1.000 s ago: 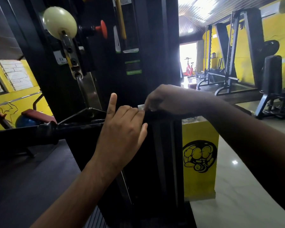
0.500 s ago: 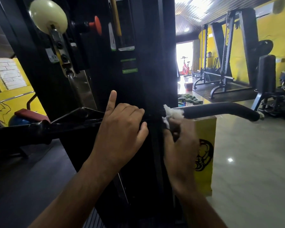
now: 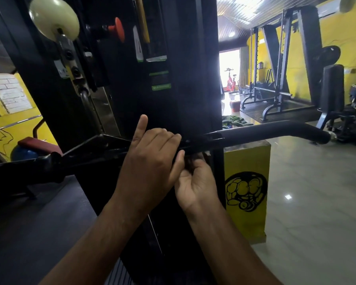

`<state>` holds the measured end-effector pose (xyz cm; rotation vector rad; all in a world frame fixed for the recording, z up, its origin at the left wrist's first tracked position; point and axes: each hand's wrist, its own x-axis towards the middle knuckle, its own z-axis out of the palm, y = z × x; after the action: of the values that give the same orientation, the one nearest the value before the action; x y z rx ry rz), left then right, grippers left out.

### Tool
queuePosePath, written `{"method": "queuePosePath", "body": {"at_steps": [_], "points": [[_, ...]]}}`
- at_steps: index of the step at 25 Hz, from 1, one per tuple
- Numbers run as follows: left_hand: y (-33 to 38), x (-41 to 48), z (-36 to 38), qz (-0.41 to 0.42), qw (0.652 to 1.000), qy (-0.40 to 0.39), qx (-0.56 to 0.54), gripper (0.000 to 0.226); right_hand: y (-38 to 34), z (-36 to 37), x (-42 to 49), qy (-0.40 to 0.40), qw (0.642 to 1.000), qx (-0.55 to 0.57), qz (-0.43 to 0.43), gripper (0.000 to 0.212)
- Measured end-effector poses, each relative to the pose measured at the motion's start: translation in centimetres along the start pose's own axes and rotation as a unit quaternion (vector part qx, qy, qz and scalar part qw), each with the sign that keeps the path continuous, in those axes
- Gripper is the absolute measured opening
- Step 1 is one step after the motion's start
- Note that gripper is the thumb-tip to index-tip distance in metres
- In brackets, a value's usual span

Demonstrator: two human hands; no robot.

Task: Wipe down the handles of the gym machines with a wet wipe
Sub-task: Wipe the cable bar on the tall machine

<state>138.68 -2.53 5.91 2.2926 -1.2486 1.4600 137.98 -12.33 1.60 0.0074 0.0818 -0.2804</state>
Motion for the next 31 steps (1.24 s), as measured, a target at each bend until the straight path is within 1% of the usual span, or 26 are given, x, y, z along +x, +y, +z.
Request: {"method": "queuePosePath", "body": {"at_steps": [2, 4, 5, 6, 7, 8, 9, 11, 13, 14, 15, 16, 17, 19, 20, 21, 22, 23, 24, 25, 26, 27, 28, 29, 30, 31], "points": [[0.1, -0.2, -0.1, 0.004, 1.0, 0.01, 0.007, 0.029, -1.0, 0.2, 0.0, -0.005, 0.999, -0.04, 0.002, 0.043], [-0.1, -0.3, -0.1, 0.005, 1.0, 0.016, 0.009, 0.03, -1.7, 0.2, -0.1, 0.0, 0.997, -0.066, -0.036, 0.028], [-0.1, -0.2, -0.1, 0.004, 1.0, 0.019, 0.008, 0.03, -1.7, 0.0, -0.3, -0.005, 0.999, -0.037, -0.036, 0.029], [0.0, -0.2, -0.1, 0.001, 1.0, 0.024, 0.007, 0.03, -1.4, 0.0, -0.7, -0.017, 1.0, -0.009, -0.023, 0.036], [0.1, -0.1, -0.1, -0.002, 1.0, 0.028, 0.006, 0.03, -0.7, -0.3, -1.1, -0.017, 1.0, -0.015, 0.008, 0.04], [0.2, 0.0, 0.0, -0.005, 1.0, 0.029, 0.004, 0.03, -0.2, -0.4, -1.6, -0.01, 0.998, -0.045, 0.034, 0.037], [0.2, 0.0, 0.1, -0.006, 1.0, 0.027, 0.001, 0.03, 0.3, -0.4, -1.8, 0.0, 0.998, -0.055, 0.032, 0.031], [0.1, -0.2, 0.0, -0.005, 1.0, 0.023, -0.002, 0.031, 0.3, -0.5, -2.5, 0.009, 0.999, -0.038, -0.018, 0.023], [0.1, -0.5, 0.0, -0.002, 1.0, 0.026, 0.002, 0.033, -0.3, 0.1, -3.1, 0.007, 0.995, -0.047, -0.083, 0.017], [0.1, -0.5, 0.0, -0.001, 1.0, 0.028, 0.001, 0.033, -0.5, 0.3, -3.3, 0.004, 0.989, -0.058, -0.135, 0.015], [0.1, -0.4, 0.0, -0.002, 1.0, 0.029, -0.003, 0.033, -0.7, 0.4, -3.2, 0.008, 0.973, -0.093, -0.209, 0.015], [0.1, -0.2, -0.1, -0.004, 1.0, 0.03, -0.008, 0.033, -1.0, 0.3, -2.8, 0.02, 0.94, -0.157, -0.301, 0.015], [0.2, 0.0, -0.1, -0.007, 0.999, 0.031, -0.012, 0.033, -1.7, 0.1, -2.4, 0.034, 0.879, -0.252, -0.403, 0.014], [0.5, 0.0, 0.0, -0.012, 0.999, 0.032, -0.015, 0.034, -3.0, -0.9, -1.7, 0.012, 0.706, -0.428, -0.565, 0.014], [0.6, 0.0, 0.0, -0.013, 0.999, 0.032, -0.015, 0.034, -3.6, -1.4, -1.4, -0.005, 0.629, -0.483, -0.608, 0.015], [0.6, 0.1, 0.0, -0.014, 0.999, 0.034, -0.014, 0.034, -4.1, -1.8, -1.3, -0.023, 0.563, -0.526, -0.637, 0.017], [0.7, 0.1, 0.0, -0.016, 0.999, 0.037, -0.015, 0.034, -4.5, -2.2, -1.2, -0.039, 0.499, -0.565, -0.656, 0.022], [0.8, 0.1, -0.1, -0.019, 0.999, 0.043, -0.017, 0.033, -5.1, -2.3, -1.2, -0.053, 0.448, -0.597, -0.663, 0.027], [0.8, 0.1, -0.1, -0.022, 0.998, 0.051, -0.019, 0.032, -5.9, -2.1, -1.2, -0.049, 0.423, -0.614, -0.665, 0.03], [0.8, 0.1, -0.1, -0.024, 0.998, 0.057, -0.022, 0.032, -6.9, -1.5, -1.1, -0.026, 0.436, -0.609, -0.661, 0.03], [0.8, 0.0, 0.0, -0.026, 0.998, 0.059, -0.025, 0.031, -7.7, -0.7, -1.2, -0.001, 0.464, -0.597, -0.654, 0.028], [0.9, 0.0, 0.1, -0.028, 0.997, 0.06, -0.025, 0.032, -8.3, -0.1, -1.3, 0.002, 0.465, -0.598, -0.652, 0.027], [1.0, 0.0, 0.1, -0.032, 0.997, 0.062, -0.024, 0.033, -8.5, 0.5, -1.4, -0.03, 0.419, -0.621, -0.661, 0.026], [1.1, 0.0, 0.1, -0.037, 0.997, 0.065, -0.024, 0.033, -8.8, 0.9, -1.6, -0.072, 0.351, -0.651, -0.669, 0.026], [1.2, 0.1, 0.2, -0.041, 0.997, 0.067, -0.025, 0.033, -9.2, 1.4, -1.6, -0.102, 0.305, -0.67, -0.669, 0.025], [1.3, 0.3, 0.3, -0.044, 0.996, 0.068, -0.028, 0.033, -9.7, 1.9, -1.5, -0.105, 0.304, -0.672, -0.667, 0.023]]}}
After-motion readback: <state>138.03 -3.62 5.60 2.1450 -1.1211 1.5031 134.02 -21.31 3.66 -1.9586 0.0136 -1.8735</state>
